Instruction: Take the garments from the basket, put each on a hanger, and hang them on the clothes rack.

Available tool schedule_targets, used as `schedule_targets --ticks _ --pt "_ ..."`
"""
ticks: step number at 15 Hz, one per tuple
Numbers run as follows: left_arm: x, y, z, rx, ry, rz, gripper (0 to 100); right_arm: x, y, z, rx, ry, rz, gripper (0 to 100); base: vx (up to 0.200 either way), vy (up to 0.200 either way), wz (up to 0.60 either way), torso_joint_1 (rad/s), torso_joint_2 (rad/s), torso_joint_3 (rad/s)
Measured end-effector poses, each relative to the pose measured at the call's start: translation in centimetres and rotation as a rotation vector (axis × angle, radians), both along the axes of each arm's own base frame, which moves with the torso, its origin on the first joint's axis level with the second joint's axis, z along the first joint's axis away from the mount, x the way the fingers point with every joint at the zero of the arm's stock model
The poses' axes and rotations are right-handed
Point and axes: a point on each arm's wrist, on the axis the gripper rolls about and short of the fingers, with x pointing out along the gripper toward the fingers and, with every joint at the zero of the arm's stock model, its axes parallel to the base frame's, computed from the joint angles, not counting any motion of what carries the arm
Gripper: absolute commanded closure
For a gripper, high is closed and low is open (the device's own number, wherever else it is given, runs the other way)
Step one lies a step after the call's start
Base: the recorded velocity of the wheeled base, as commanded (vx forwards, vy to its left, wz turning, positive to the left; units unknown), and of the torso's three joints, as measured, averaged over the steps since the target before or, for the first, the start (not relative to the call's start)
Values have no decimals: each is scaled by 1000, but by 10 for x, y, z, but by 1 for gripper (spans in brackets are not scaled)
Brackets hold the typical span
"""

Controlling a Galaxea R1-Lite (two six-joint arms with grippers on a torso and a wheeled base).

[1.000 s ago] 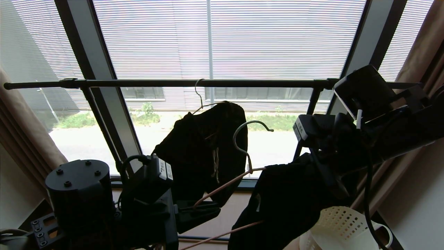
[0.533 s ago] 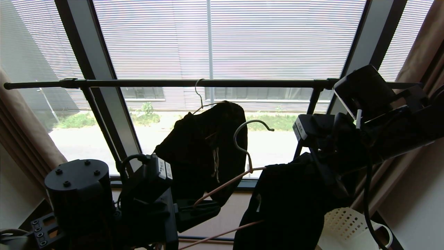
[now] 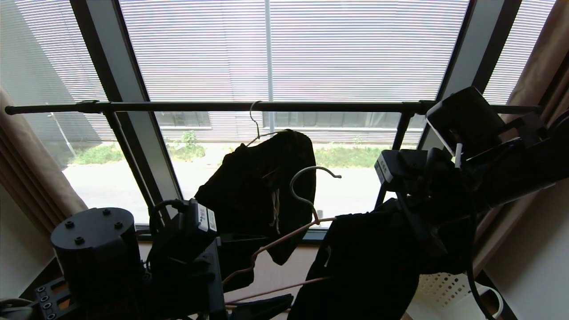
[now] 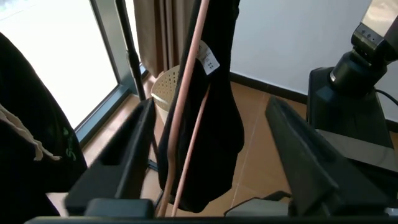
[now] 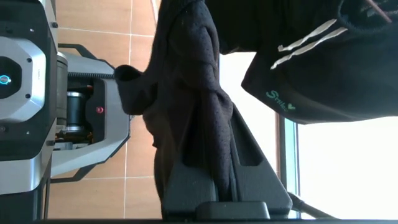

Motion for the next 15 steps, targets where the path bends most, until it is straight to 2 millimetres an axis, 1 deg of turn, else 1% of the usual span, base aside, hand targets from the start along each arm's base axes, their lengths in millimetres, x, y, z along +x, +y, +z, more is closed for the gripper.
schedule_targets --ticks 2,4,6,8,9,11,13,15 --pt "-1 5 1 -18 -23 19 0 0 0 -1 -5 3 -5 100 0 0 0 0 0 0" --pt "-2 13 5 -45 -22 58 0 1 -1 -1 -24 11 -52 100 0 0 0 0 0 0" --pt "-5 25 8 -103 76 119 0 2 -2 0 -30 34 -121 100 0 0 0 0 0 0" --pt "-8 40 6 -156 204 195 0 4 -2 4 -33 96 -295 100 0 0 0 0 0 0" --pt "-10 46 1 -173 276 228 0 5 -1 6 -17 115 -356 100 0 0 0 0 0 0" --pt "-17 53 -9 -197 423 270 0 3 2 12 29 123 -407 100 0 0 0 0 0 0" --pt "-21 54 -24 -180 538 290 0 -4 -1 18 54 118 -417 100 0 0 0 0 0 0" --pt "-22 51 -39 -134 623 293 0 -12 -5 25 73 102 -416 100 0 0 0 0 0 0"
